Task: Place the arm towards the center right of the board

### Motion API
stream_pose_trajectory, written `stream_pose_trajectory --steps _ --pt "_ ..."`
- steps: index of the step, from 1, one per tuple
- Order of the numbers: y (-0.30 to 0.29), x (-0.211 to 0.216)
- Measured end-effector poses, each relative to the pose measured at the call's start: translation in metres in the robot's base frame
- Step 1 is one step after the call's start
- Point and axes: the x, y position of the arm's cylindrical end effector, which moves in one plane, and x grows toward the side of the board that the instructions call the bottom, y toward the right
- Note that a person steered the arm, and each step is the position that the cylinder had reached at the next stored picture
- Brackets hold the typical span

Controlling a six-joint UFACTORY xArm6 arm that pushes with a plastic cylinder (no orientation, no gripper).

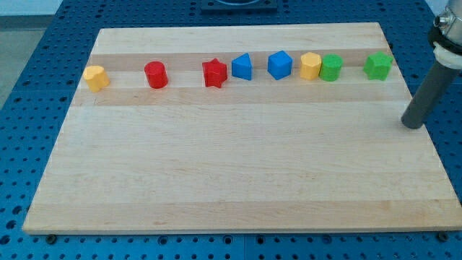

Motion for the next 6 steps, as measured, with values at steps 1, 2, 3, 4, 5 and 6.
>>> stream_pose_trajectory --steps 1,2,3,4,5,6 --pt "0.0 0.0" --pt "0.0 0.005" --pt "0.0 0.008" --pt "0.0 0.008" --pt "0.0 0.014" --pt "0.0 0.014"
